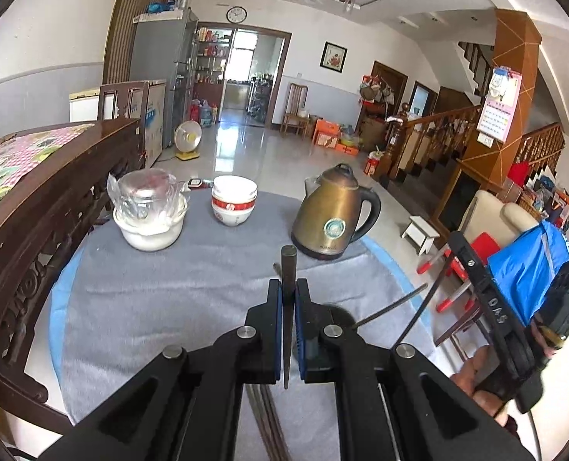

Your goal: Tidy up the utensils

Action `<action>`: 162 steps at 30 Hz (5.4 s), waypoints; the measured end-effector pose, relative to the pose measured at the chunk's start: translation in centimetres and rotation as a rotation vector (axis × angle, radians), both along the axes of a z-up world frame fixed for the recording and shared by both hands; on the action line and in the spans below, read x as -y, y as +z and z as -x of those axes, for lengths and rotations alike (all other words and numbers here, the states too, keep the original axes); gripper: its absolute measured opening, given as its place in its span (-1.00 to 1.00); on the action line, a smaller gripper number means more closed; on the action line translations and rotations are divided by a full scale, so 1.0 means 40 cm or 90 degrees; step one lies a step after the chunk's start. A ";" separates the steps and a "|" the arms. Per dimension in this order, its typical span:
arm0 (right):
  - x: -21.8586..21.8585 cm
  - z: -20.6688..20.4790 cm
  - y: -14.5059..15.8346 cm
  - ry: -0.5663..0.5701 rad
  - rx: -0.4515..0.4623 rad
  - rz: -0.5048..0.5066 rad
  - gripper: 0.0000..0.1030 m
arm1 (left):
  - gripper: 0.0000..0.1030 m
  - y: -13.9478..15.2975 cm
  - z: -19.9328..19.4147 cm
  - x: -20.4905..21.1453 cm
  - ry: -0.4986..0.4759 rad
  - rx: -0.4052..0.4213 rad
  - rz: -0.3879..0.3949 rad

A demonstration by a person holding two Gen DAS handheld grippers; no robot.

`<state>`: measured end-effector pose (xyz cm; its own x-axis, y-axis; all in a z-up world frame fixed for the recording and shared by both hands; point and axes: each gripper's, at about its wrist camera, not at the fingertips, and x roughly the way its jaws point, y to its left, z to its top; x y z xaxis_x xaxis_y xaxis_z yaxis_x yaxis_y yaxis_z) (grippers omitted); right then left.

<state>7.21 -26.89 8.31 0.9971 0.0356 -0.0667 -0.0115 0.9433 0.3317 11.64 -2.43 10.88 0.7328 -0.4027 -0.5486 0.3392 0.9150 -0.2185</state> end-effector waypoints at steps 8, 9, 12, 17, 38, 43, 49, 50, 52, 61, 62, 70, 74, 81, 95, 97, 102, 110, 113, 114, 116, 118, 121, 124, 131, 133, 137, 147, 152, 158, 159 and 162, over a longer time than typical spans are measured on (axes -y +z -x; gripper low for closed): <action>0.006 -0.071 0.013 -0.061 0.034 0.027 -0.88 | -0.88 0.050 -0.028 0.043 0.013 0.036 0.036; 0.006 -0.082 0.011 -0.070 0.037 0.031 -0.88 | -0.88 0.053 -0.033 0.050 0.016 0.043 0.041; 0.005 -0.110 0.000 -0.097 0.037 0.039 -0.88 | -0.88 0.055 -0.046 0.072 0.026 0.061 0.051; -0.004 -0.147 -0.028 -0.126 0.027 0.040 -0.88 | -0.88 0.031 -0.066 0.115 0.036 0.070 0.067; -0.003 -0.101 -0.117 -0.070 -0.054 0.034 -0.87 | -0.88 -0.132 -0.075 0.170 0.017 -0.016 0.016; -0.018 -0.070 -0.126 -0.048 -0.061 0.038 -0.87 | -0.87 -0.144 -0.065 0.156 0.006 -0.027 0.018; -0.036 -0.045 -0.142 -0.036 -0.070 0.036 -0.87 | -0.85 -0.160 -0.056 0.140 -0.004 -0.039 0.018; -0.037 -0.043 -0.145 -0.035 -0.072 0.035 -0.87 | -0.85 -0.164 -0.055 0.137 -0.006 -0.041 0.017; -0.039 -0.042 -0.151 -0.033 -0.078 0.033 -0.86 | -0.85 -0.172 -0.050 0.131 -0.007 -0.040 0.008; -0.040 -0.035 -0.179 -0.022 -0.101 0.015 -0.84 | -0.38 -0.212 -0.028 0.083 -0.006 -0.039 -0.024; -0.040 -0.033 -0.180 -0.019 -0.102 0.014 -0.84 | -0.29 -0.217 -0.025 0.077 -0.004 -0.038 -0.026; -0.040 -0.032 -0.193 0.029 -0.143 -0.023 -0.78 | -0.12 -0.282 -0.001 0.007 0.024 -0.053 -0.062; -0.040 -0.016 -0.199 0.043 -0.143 -0.035 -0.64 | -0.11 -0.329 -0.001 -0.030 0.046 -0.079 -0.086; -0.028 0.042 -0.204 0.045 -0.095 -0.049 0.32 | -0.11 -0.410 -0.009 -0.077 0.074 -0.132 -0.103; -0.009 0.116 -0.195 0.068 -0.079 -0.072 0.32 | -0.06 -0.490 0.004 -0.096 0.083 -0.181 -0.124; -0.006 0.125 -0.204 0.069 -0.083 -0.078 0.29 | -0.06 -0.499 0.002 -0.105 0.088 -0.189 -0.123; -0.012 0.138 -0.248 0.089 -0.109 -0.088 0.28 | -0.06 -0.513 0.003 -0.125 0.100 -0.199 -0.121; -0.081 0.118 -0.370 0.141 -0.195 -0.071 0.16 | -0.04 -0.524 0.012 -0.136 0.108 -0.196 -0.130; -0.106 0.089 -0.434 0.165 -0.236 -0.077 -0.10 | -0.04 -0.533 0.012 -0.137 0.109 -0.202 -0.131; -0.110 0.078 -0.453 0.173 -0.249 -0.082 -0.20 | -0.04 -0.538 0.011 -0.137 0.109 -0.205 -0.131; -0.111 0.056 -0.491 0.182 -0.270 -0.089 -0.22 | -0.03 -0.547 0.014 -0.135 0.107 -0.209 -0.134; -0.110 0.034 -0.527 0.185 -0.288 -0.093 -0.23 | -0.03 -0.557 0.016 -0.131 0.105 -0.212 -0.137; -0.096 0.012 -0.544 0.200 -0.292 -0.123 -0.25 | -0.03 -0.564 0.018 -0.118 0.099 -0.218 -0.136; -0.092 -0.004 -0.548 0.204 -0.303 -0.133 -0.25 | -0.03 -0.563 0.014 -0.097 0.092 -0.216 -0.138; -0.077 -0.019 -0.565 0.217 -0.319 -0.167 -0.25 | -0.03 -0.565 -0.019 -0.038 0.069 -0.222 -0.148; -0.075 -0.021 -0.565 0.218 -0.320 -0.170 -0.25 | -0.03 -0.563 -0.028 -0.020 0.064 -0.223 -0.148; -0.071 -0.017 -0.564 0.217 -0.316 -0.171 -0.25 | -0.03 -0.561 -0.035 0.017 0.064 -0.216 -0.178; -0.065 -0.015 -0.567 0.214 -0.318 -0.180 -0.25 | -0.03 -0.570 -0.043 0.036 0.070 -0.216 -0.205; -0.065 -0.020 -0.568 0.210 -0.325 -0.181 -0.25 | -0.03 -0.576 -0.053 0.044 0.066 -0.225 -0.201; -0.065 -0.024 -0.571 0.207 -0.332 -0.182 -0.24 | -0.03 -0.594 -0.084 0.028 0.044 -0.279 -0.140; -0.065 -0.025 -0.572 0.207 -0.333 -0.184 -0.24 | -0.03 -0.601 -0.090 0.027 0.041 -0.290 -0.137; -0.062 -0.024 -0.573 0.204 -0.333 -0.186 -0.24 | -0.03 -0.609 -0.099 0.025 0.048 -0.295 -0.137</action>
<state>8.18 -24.41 -14.62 0.7731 0.4140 -0.4806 -0.0438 0.7907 0.6107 15.58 -3.44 -13.49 0.4165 -0.1998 -0.8869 0.1825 0.9741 -0.1338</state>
